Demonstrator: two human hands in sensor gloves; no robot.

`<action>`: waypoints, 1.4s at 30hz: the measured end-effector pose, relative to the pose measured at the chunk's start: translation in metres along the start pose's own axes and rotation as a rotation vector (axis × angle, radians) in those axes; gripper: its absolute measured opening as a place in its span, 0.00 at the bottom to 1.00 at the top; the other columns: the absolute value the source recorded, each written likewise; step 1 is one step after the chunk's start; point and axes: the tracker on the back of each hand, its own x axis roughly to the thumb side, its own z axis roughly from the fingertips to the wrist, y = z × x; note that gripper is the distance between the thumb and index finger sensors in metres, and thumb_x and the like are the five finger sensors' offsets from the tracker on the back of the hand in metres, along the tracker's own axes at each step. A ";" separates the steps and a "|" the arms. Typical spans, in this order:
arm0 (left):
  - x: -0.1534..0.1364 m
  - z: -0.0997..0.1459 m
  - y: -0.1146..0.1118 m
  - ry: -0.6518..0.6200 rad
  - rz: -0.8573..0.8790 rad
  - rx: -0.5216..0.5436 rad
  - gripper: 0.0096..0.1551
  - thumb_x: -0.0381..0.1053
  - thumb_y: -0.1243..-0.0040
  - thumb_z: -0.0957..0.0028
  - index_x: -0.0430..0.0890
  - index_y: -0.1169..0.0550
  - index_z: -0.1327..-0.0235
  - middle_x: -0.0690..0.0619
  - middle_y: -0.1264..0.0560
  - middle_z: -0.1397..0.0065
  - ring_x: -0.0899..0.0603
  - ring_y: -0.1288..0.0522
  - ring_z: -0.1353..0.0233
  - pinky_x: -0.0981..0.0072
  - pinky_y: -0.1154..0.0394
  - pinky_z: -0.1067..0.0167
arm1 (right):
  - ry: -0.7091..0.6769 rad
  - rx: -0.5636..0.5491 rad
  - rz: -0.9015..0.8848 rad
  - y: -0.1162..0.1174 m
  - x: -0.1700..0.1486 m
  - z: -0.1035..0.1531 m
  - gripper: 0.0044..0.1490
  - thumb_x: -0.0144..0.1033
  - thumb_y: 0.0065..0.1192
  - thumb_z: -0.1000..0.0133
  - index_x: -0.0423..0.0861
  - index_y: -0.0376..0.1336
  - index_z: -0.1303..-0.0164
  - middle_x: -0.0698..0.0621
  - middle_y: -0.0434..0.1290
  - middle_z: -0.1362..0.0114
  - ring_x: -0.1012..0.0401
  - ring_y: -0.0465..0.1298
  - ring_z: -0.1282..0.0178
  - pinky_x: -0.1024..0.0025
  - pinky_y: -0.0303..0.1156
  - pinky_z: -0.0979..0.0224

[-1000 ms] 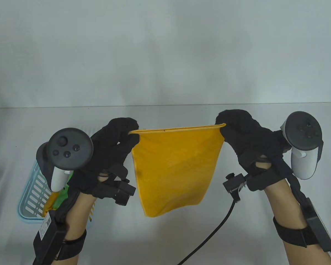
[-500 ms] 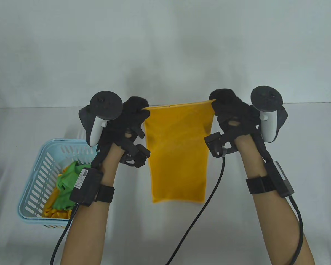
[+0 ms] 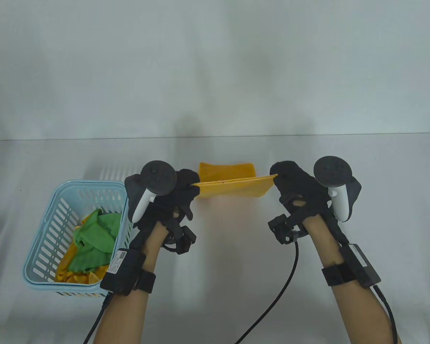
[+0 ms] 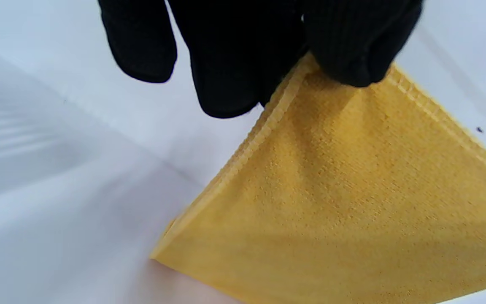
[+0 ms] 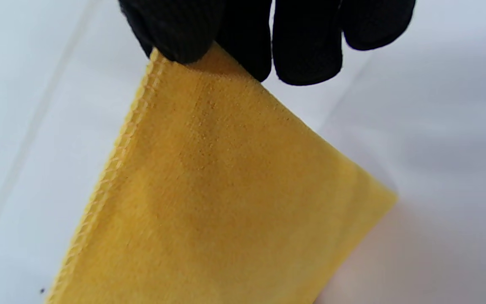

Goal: Roll square towel into towel roll

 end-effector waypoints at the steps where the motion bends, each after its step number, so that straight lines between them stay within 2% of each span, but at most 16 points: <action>1: -0.007 0.004 -0.009 -0.003 -0.001 -0.022 0.23 0.52 0.38 0.55 0.62 0.25 0.44 0.61 0.25 0.32 0.46 0.22 0.31 0.43 0.30 0.30 | 0.004 0.015 0.000 0.005 -0.010 0.004 0.24 0.38 0.62 0.53 0.63 0.65 0.47 0.55 0.71 0.32 0.49 0.74 0.34 0.46 0.67 0.31; 8: -0.041 0.041 -0.060 -0.045 -0.014 -0.166 0.24 0.52 0.38 0.55 0.59 0.25 0.44 0.59 0.24 0.34 0.45 0.21 0.33 0.43 0.30 0.31 | 0.032 0.182 0.005 0.026 -0.068 0.034 0.24 0.38 0.62 0.53 0.62 0.65 0.46 0.54 0.73 0.34 0.49 0.75 0.35 0.45 0.67 0.31; 15: -0.055 0.063 -0.084 -0.086 -0.039 -0.255 0.24 0.52 0.37 0.56 0.58 0.24 0.44 0.58 0.23 0.35 0.45 0.20 0.34 0.43 0.29 0.32 | 0.045 0.304 0.050 0.039 -0.100 0.051 0.24 0.37 0.62 0.53 0.61 0.65 0.46 0.54 0.74 0.35 0.49 0.75 0.36 0.45 0.68 0.31; 20: -0.061 0.065 -0.093 -0.090 -0.096 -0.343 0.24 0.51 0.36 0.57 0.57 0.23 0.45 0.57 0.23 0.36 0.44 0.20 0.35 0.43 0.28 0.33 | 0.070 0.387 0.085 0.047 -0.112 0.053 0.24 0.37 0.63 0.54 0.59 0.66 0.46 0.53 0.74 0.36 0.49 0.75 0.36 0.45 0.68 0.32; 25: -0.060 0.066 -0.102 -0.116 -0.237 -0.411 0.24 0.51 0.36 0.58 0.57 0.23 0.46 0.57 0.22 0.37 0.44 0.19 0.36 0.43 0.28 0.33 | 0.123 0.522 0.173 0.057 -0.123 0.055 0.24 0.37 0.64 0.54 0.58 0.66 0.46 0.53 0.75 0.36 0.49 0.76 0.37 0.45 0.68 0.32; 31: -0.063 0.067 -0.126 -0.110 -0.330 -0.566 0.24 0.51 0.35 0.59 0.57 0.22 0.47 0.57 0.21 0.37 0.44 0.18 0.37 0.43 0.27 0.34 | 0.188 0.590 0.262 0.070 -0.136 0.053 0.24 0.35 0.65 0.55 0.56 0.67 0.47 0.52 0.76 0.37 0.49 0.76 0.37 0.44 0.67 0.32; 36: -0.068 0.065 -0.142 -0.087 -0.377 -0.653 0.24 0.52 0.35 0.59 0.57 0.22 0.47 0.57 0.21 0.37 0.44 0.18 0.37 0.43 0.27 0.34 | 0.257 0.702 0.351 0.083 -0.147 0.054 0.25 0.36 0.65 0.54 0.56 0.66 0.46 0.51 0.74 0.36 0.48 0.74 0.37 0.44 0.66 0.31; 42: -0.080 0.055 -0.143 0.003 -0.276 -0.656 0.24 0.52 0.36 0.58 0.56 0.23 0.46 0.56 0.20 0.40 0.46 0.16 0.43 0.44 0.26 0.35 | 0.256 0.643 0.373 0.084 -0.150 0.051 0.25 0.39 0.64 0.54 0.57 0.65 0.45 0.53 0.75 0.39 0.50 0.76 0.41 0.48 0.69 0.34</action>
